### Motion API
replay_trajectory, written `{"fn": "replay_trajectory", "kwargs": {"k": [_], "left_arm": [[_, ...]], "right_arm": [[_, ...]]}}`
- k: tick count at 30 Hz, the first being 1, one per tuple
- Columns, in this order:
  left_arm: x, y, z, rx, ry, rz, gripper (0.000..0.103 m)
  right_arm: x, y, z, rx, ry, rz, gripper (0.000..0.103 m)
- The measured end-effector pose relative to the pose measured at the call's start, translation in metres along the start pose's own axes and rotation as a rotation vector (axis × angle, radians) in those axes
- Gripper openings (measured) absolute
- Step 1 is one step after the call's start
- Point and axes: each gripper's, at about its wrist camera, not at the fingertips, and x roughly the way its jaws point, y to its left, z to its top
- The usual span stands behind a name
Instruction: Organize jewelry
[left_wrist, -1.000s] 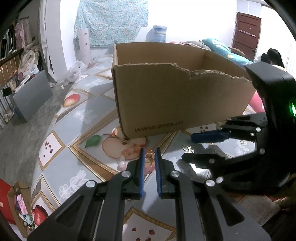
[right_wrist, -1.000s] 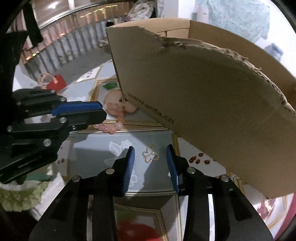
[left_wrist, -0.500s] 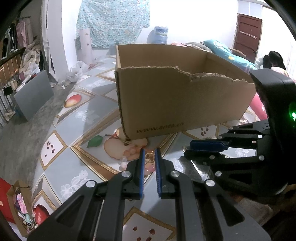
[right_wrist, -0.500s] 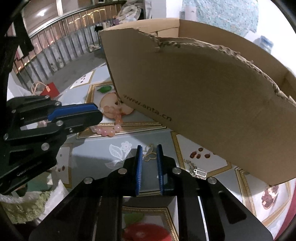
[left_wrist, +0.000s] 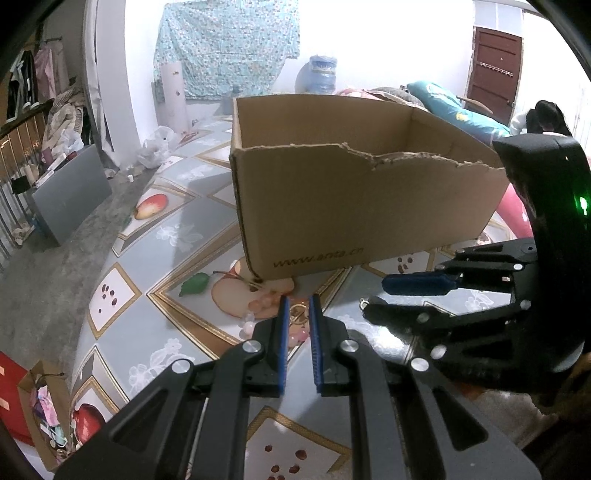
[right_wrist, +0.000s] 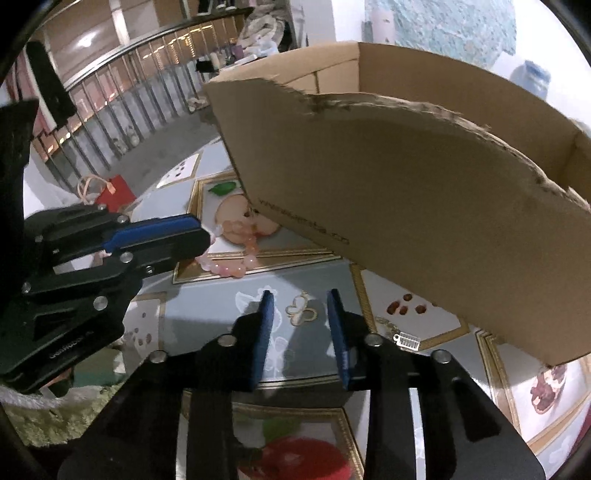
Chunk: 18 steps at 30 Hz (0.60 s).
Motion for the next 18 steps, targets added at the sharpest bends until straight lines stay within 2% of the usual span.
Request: {"fn": "replay_trajectory", "kwargs": {"k": [3, 5, 6, 18], "left_arm": [[0.0, 0.001, 0.0, 0.001, -0.001, -0.001, 0.01], [0.0, 0.001, 0.0, 0.0, -0.002, -0.002, 0.01], [0.0, 0.001, 0.0, 0.0, -0.003, -0.002, 0.01], [-0.004, 0.002, -0.001, -0.017, -0.015, 0.008, 0.01]], "right_arm": [[0.008, 0.006, 0.0, -0.035, 0.021, -0.047, 0.03], [0.011, 0.012, 0.0, -0.065, 0.019, -0.092, 0.022], [0.012, 0.012, 0.001, -0.059, 0.024, -0.087, 0.013], [0.016, 0.001, 0.005, 0.01, 0.046, -0.027, 0.013]]}}
